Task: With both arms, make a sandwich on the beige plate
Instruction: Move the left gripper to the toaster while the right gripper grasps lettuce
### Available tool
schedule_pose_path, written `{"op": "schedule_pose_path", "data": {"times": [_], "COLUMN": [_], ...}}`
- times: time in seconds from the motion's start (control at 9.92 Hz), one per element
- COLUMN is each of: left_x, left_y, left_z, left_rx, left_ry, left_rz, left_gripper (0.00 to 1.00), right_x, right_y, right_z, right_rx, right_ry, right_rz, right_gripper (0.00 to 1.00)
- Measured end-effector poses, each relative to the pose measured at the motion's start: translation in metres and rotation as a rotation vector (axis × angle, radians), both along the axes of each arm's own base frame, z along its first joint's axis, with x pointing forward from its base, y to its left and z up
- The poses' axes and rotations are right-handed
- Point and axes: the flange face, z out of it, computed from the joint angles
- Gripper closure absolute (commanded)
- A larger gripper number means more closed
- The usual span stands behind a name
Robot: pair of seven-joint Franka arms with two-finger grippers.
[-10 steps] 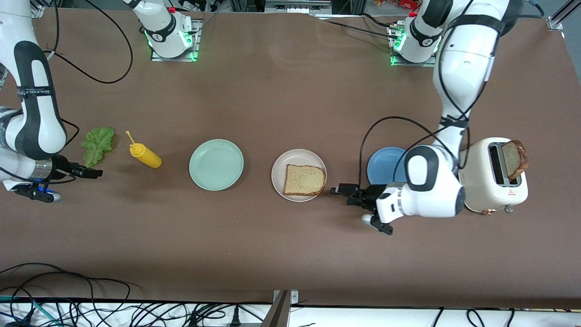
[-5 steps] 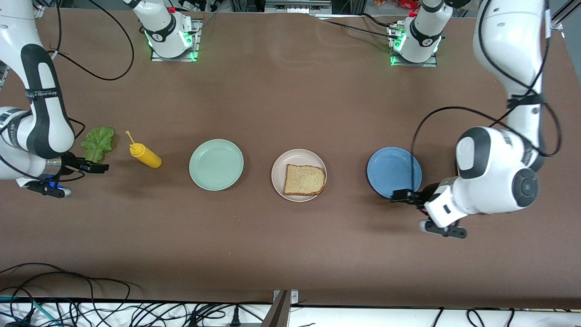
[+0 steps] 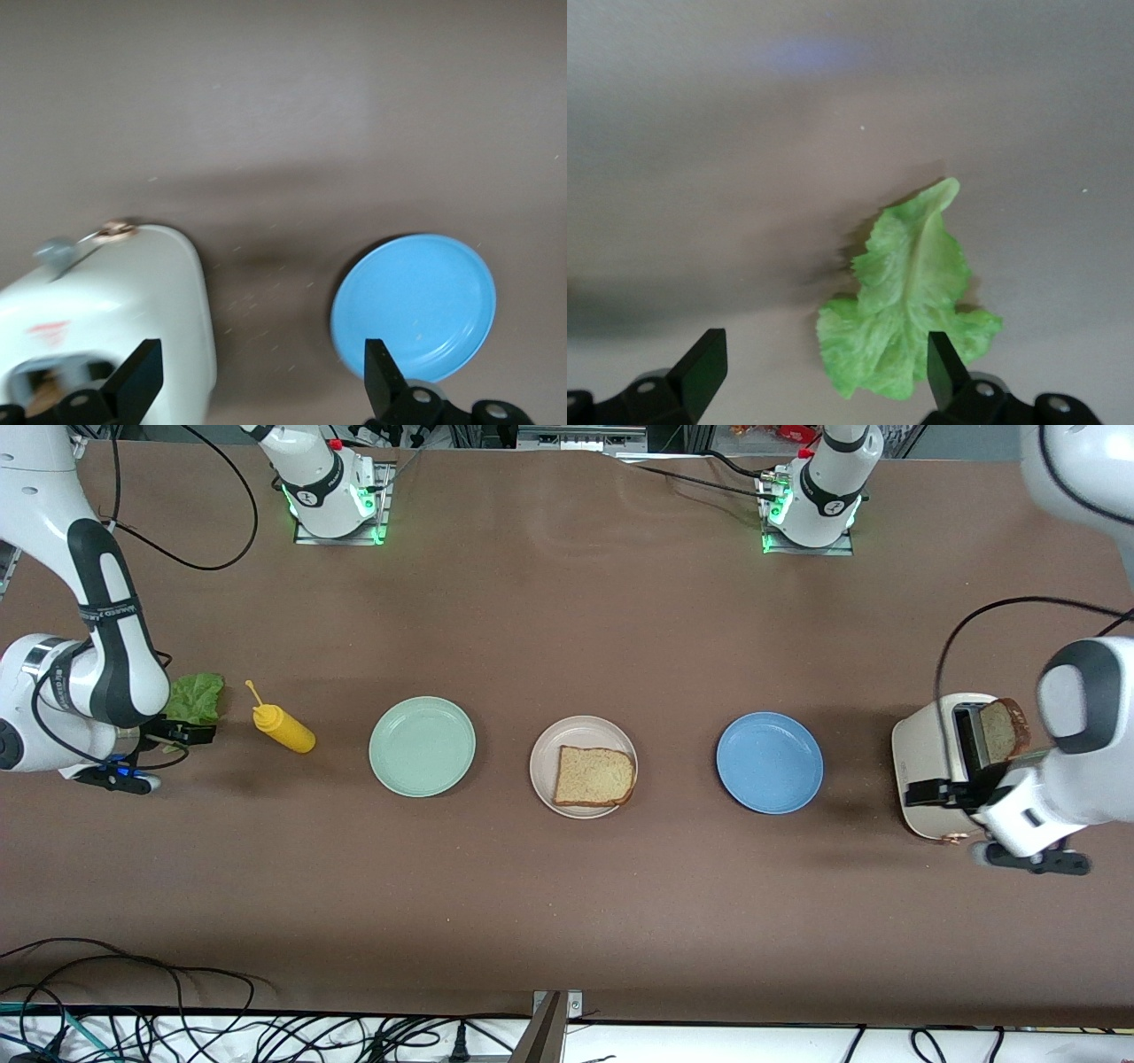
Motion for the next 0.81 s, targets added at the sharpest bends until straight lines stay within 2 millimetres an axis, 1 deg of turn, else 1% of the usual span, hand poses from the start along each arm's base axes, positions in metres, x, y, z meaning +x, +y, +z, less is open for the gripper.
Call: {"op": "schedule_pose_path", "data": {"times": [0.1, 0.2, 0.4, 0.5, 0.6, 0.81], "left_x": [-0.005, -0.007, -0.016, -0.023, -0.026, -0.028], "left_y": [0.016, 0.027, 0.052, 0.061, 0.065, 0.065], "left_z": [0.013, 0.022, 0.040, 0.049, 0.055, 0.055], "left_rx": [0.041, 0.064, 0.064, 0.060, 0.058, 0.056], "left_ry": [-0.005, -0.013, -0.022, -0.011, -0.009, -0.004], "left_rz": [-0.020, -0.038, -0.052, -0.048, -0.047, -0.047], "left_gripper": [0.00, 0.00, 0.00, 0.00, 0.00, 0.00], "right_x": [-0.003, -0.005, -0.009, -0.012, -0.014, -0.016], "right_y": [-0.004, -0.007, -0.014, -0.020, -0.023, -0.024], "right_z": [-0.007, -0.012, -0.019, -0.022, -0.025, -0.032], "right_rx": [-0.019, -0.039, -0.073, -0.081, -0.083, -0.082], "right_ry": [0.019, 0.037, 0.064, 0.073, 0.080, 0.091], "right_rz": [0.018, 0.037, 0.064, 0.061, 0.056, 0.056], "right_gripper": [0.00, 0.00, 0.00, 0.00, 0.00, 0.00]}}
